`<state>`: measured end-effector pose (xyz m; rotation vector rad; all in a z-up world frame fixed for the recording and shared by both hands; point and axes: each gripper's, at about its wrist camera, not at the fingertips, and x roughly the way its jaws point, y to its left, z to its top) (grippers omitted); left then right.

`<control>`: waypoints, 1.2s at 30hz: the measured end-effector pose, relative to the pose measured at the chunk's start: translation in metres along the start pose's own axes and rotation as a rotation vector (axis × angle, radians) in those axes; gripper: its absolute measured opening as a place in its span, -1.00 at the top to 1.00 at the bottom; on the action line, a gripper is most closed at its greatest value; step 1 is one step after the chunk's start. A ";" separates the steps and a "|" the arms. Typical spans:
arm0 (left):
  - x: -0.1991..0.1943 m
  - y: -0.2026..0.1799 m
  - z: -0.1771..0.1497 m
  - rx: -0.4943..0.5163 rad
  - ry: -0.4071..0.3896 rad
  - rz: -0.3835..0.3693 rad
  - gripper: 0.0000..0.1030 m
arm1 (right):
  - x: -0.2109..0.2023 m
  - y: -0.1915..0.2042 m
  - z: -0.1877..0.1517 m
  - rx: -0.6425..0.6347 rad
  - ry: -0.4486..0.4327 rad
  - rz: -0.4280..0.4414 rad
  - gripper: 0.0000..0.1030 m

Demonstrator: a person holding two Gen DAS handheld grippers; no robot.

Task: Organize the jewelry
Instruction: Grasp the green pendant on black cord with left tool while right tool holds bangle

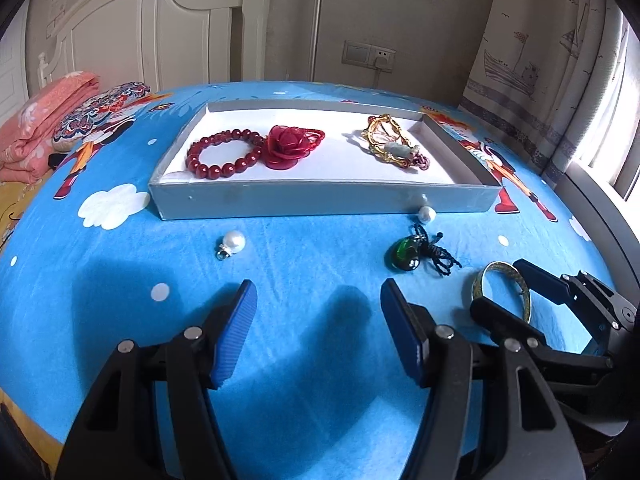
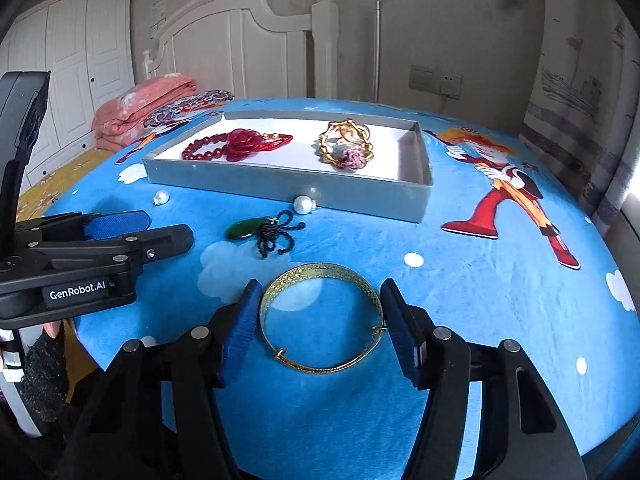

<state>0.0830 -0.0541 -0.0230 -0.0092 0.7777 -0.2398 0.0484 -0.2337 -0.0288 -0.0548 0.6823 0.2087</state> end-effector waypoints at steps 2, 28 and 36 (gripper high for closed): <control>0.005 -0.014 0.004 0.012 0.000 -0.012 -0.21 | -0.001 -0.015 0.000 0.042 -0.001 -0.022 -0.12; 0.013 -0.022 0.007 0.073 0.018 0.160 -0.02 | -0.010 -0.028 -0.009 0.099 -0.037 0.023 -0.13; -0.002 0.011 -0.004 0.018 -0.011 0.127 -0.01 | -0.004 0.009 -0.005 0.021 -0.025 0.063 -0.13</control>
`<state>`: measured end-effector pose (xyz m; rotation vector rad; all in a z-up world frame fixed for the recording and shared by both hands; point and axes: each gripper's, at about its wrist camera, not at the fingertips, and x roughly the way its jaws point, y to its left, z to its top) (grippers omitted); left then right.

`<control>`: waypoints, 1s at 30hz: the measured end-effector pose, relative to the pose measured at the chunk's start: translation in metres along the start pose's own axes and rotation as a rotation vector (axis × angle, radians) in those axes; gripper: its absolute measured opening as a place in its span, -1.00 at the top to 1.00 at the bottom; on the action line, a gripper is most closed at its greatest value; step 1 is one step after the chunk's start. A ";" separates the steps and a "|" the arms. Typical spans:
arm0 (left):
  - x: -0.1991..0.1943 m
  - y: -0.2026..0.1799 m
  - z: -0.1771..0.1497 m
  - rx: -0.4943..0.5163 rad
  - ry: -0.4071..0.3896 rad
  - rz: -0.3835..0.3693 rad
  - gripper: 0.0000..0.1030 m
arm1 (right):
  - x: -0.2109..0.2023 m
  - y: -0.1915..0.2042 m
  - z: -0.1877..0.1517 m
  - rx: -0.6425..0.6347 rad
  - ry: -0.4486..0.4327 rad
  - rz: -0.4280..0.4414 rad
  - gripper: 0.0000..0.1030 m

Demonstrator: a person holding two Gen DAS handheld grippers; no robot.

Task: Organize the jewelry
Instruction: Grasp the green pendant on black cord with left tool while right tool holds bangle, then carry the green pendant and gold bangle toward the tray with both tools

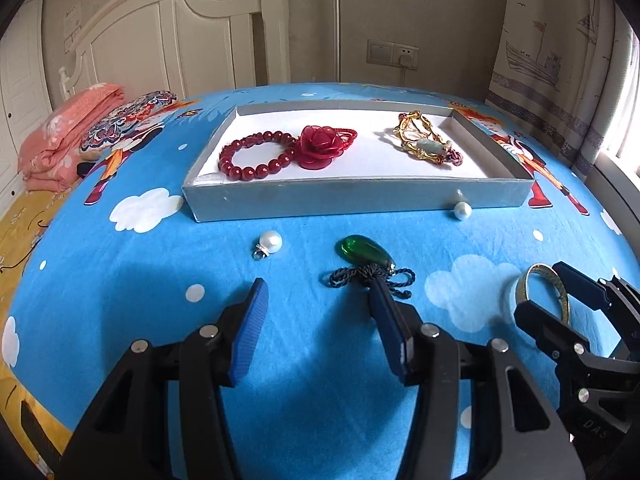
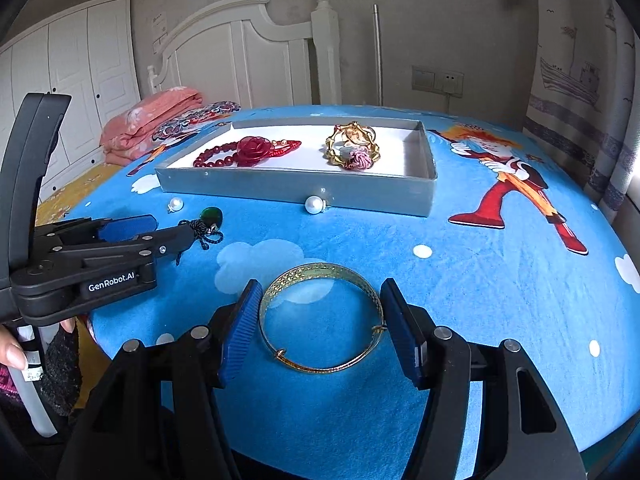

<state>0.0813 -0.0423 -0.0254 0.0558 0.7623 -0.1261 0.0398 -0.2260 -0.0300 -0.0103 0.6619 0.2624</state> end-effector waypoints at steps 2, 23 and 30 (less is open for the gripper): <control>0.000 -0.004 0.003 0.006 -0.009 -0.028 -0.01 | 0.000 0.002 0.001 -0.002 0.004 0.002 -0.13; -0.019 -0.024 -0.013 0.108 -0.062 -0.109 0.85 | -0.001 0.007 -0.001 -0.016 0.001 0.013 -0.13; -0.027 -0.018 -0.020 0.097 -0.078 -0.096 0.85 | -0.001 0.019 -0.001 -0.045 0.005 0.016 -0.13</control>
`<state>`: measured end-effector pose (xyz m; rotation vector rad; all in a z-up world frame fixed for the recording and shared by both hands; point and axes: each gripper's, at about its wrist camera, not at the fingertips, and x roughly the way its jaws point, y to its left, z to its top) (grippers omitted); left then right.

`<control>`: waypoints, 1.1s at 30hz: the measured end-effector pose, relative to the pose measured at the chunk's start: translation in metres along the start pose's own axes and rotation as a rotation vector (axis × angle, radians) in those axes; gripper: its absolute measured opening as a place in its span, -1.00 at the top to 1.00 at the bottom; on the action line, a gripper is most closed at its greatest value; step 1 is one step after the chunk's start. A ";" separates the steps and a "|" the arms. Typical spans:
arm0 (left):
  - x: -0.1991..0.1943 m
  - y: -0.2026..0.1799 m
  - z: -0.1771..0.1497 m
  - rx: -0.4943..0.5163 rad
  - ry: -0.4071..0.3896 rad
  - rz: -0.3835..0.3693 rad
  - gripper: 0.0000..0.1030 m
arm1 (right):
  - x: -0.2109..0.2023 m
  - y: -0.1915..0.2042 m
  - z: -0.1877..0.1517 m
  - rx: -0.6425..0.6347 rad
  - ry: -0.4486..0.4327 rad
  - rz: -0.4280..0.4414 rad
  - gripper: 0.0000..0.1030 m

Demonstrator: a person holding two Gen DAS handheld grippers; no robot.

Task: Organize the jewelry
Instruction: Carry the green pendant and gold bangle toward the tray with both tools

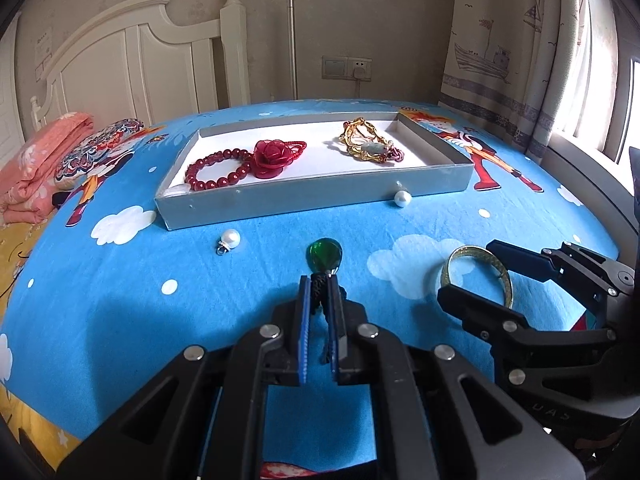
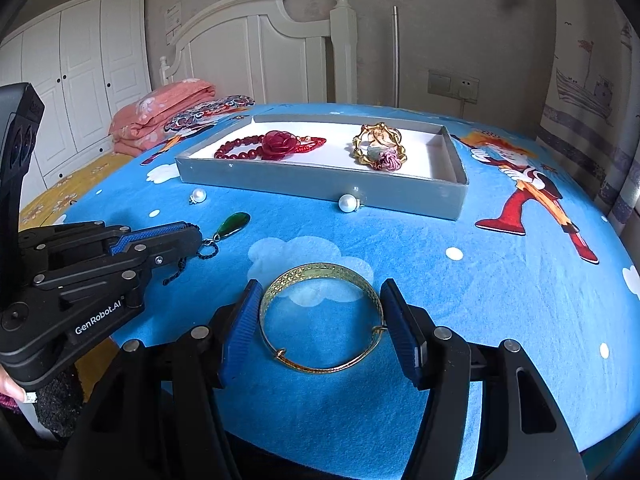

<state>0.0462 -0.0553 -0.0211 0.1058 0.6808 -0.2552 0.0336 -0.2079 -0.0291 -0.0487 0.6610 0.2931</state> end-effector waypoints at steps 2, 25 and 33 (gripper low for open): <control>-0.004 0.001 -0.001 -0.006 -0.010 0.003 0.85 | -0.001 0.002 0.001 -0.005 -0.001 -0.002 -0.13; -0.027 0.029 -0.012 -0.099 -0.056 0.043 0.85 | -0.007 0.039 0.011 -0.082 0.006 -0.074 -0.13; -0.035 0.024 -0.010 -0.082 -0.083 0.046 0.85 | -0.013 0.038 0.014 -0.065 -0.015 -0.085 -0.13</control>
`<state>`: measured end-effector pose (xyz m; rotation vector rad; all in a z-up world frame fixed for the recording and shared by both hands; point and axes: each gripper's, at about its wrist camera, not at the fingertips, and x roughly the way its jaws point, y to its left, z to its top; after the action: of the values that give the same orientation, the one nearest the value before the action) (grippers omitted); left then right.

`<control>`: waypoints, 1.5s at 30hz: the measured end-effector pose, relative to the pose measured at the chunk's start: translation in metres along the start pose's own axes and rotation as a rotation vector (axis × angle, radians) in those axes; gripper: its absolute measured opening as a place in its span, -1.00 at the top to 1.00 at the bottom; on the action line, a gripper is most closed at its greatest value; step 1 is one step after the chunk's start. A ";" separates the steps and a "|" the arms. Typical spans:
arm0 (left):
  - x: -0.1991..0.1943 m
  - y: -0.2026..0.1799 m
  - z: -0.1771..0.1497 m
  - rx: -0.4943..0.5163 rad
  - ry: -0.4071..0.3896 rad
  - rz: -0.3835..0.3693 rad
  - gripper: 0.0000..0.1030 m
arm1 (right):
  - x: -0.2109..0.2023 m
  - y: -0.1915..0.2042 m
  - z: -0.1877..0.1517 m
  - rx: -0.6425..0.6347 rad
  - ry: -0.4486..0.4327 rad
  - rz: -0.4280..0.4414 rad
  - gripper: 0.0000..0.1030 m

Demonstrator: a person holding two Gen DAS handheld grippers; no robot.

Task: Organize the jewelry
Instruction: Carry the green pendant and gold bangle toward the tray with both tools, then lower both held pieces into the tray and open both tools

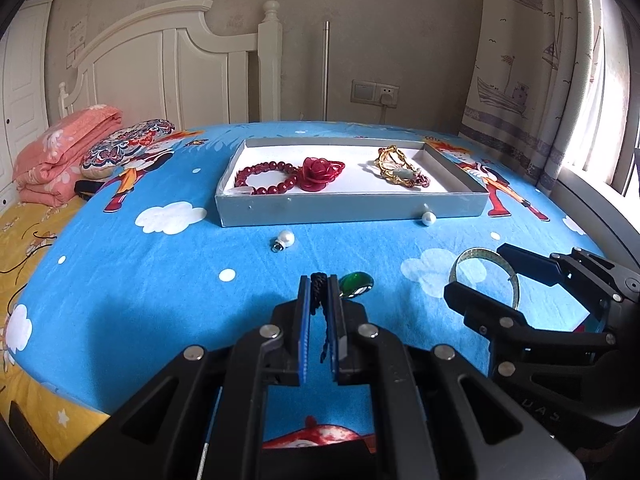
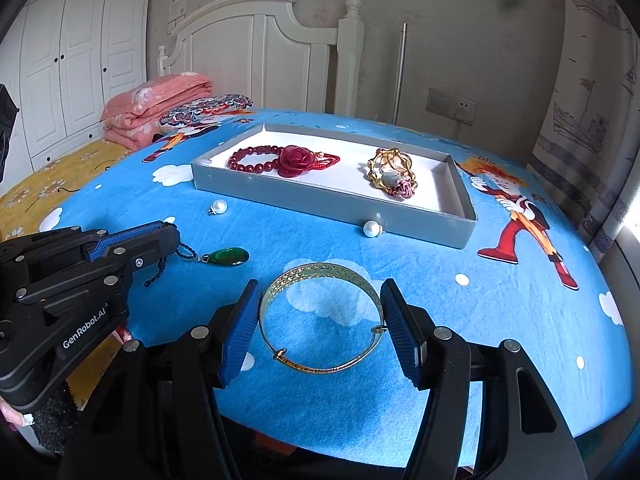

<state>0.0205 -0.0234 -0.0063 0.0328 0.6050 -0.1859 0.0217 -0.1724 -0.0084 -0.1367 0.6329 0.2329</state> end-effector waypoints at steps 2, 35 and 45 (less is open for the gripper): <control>-0.005 -0.004 0.003 0.019 -0.022 0.005 0.85 | -0.002 0.000 0.001 0.002 -0.009 -0.001 -0.13; 0.023 -0.024 0.099 0.029 -0.060 -0.028 0.85 | 0.027 -0.040 0.057 0.108 -0.015 -0.027 -0.13; 0.069 -0.017 0.142 0.000 0.004 0.006 0.85 | 0.066 -0.054 0.092 0.116 0.036 -0.033 -0.13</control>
<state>0.1529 -0.0635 0.0713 0.0352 0.6093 -0.1801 0.1397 -0.1945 0.0282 -0.0394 0.6777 0.1617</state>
